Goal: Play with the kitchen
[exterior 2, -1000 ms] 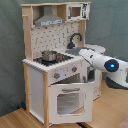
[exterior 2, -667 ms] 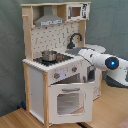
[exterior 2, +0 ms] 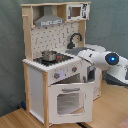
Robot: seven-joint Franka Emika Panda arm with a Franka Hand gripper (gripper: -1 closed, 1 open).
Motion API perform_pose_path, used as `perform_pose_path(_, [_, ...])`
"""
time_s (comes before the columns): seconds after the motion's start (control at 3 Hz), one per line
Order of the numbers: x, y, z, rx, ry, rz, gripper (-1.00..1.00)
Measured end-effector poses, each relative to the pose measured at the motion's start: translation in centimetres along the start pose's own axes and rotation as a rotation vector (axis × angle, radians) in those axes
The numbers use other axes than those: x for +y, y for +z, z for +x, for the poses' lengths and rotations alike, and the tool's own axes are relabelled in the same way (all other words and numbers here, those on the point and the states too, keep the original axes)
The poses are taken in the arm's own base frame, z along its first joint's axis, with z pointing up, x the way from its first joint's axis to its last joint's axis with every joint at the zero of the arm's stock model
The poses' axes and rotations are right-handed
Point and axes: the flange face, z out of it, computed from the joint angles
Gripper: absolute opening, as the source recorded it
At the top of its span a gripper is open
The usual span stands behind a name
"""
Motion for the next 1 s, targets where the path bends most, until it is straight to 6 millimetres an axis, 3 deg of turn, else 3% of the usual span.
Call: perform_pose_path(1.0, [-0.8,2.6,-0.9,0.089,-0.118,0.215,1.00])
